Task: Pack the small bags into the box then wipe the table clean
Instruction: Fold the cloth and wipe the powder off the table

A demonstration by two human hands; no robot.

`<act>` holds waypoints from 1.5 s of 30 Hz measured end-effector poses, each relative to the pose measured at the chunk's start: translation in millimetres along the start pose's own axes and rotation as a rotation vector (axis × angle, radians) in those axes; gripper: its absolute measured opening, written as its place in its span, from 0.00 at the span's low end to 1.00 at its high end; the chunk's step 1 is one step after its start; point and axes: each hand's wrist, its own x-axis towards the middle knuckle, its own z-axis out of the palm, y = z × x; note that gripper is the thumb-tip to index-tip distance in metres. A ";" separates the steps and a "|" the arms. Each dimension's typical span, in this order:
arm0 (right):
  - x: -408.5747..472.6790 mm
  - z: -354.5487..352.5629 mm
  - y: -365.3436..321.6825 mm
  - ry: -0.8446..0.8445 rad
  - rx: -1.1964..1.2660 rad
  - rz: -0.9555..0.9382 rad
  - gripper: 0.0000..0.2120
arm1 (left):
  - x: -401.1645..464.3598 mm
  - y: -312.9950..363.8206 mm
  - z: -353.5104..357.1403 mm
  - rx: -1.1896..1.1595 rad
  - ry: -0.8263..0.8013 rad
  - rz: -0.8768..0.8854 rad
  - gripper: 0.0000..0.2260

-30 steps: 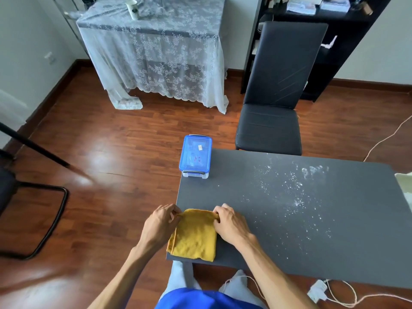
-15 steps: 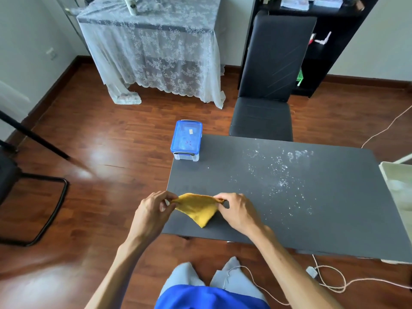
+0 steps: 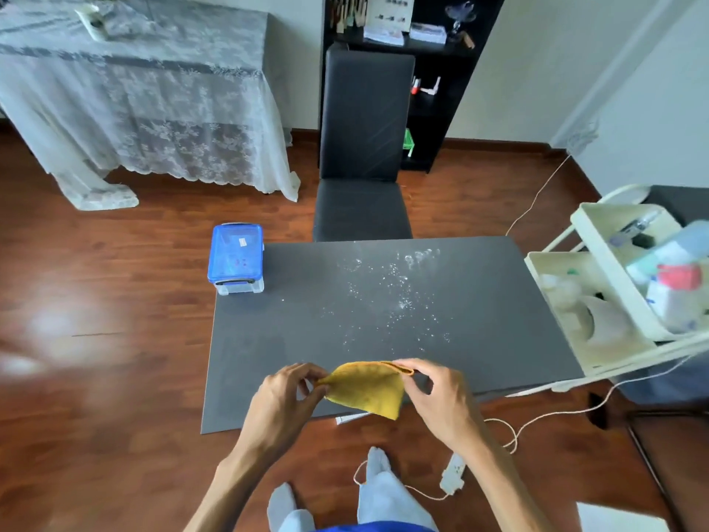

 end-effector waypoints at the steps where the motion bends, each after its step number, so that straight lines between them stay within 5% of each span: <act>1: -1.2 -4.7 8.7 -0.003 0.018 0.009 0.11 | 0.0 4.4 9.7 0.003 -0.014 -0.005 0.05; 10: 15.5 -47.6 77.4 -0.027 0.090 0.058 0.14 | 8.3 38.5 86.2 0.017 -0.113 -0.070 0.06; 23: 150.3 -50.4 129.7 -0.229 -0.069 0.070 0.13 | 133.2 47.2 137.3 0.382 0.059 0.010 0.07; 26: 158.0 -39.6 137.2 -0.179 -0.121 0.017 0.20 | 140.8 33.2 140.3 0.428 0.093 0.014 0.10; 30: 124.5 -4.8 135.7 0.118 -0.192 -0.100 0.24 | 116.1 -0.5 137.3 0.385 0.240 -0.115 0.16; 33: 92.2 39.0 117.5 0.053 -0.287 -0.190 0.26 | 85.0 -33.5 131.2 0.296 0.333 -0.274 0.22; 37: 75.4 79.2 114.2 -0.128 -0.425 -0.099 0.29 | 63.2 -66.8 119.8 0.345 0.343 -0.311 0.31; 40: 87.0 66.5 136.2 -0.051 -0.492 -0.050 0.29 | 63.4 -88.2 104.5 0.426 0.308 -0.259 0.36; 45: 151.6 28.8 165.0 -0.024 -0.551 0.179 0.35 | 63.6 -112.7 91.9 0.584 0.239 -0.114 0.29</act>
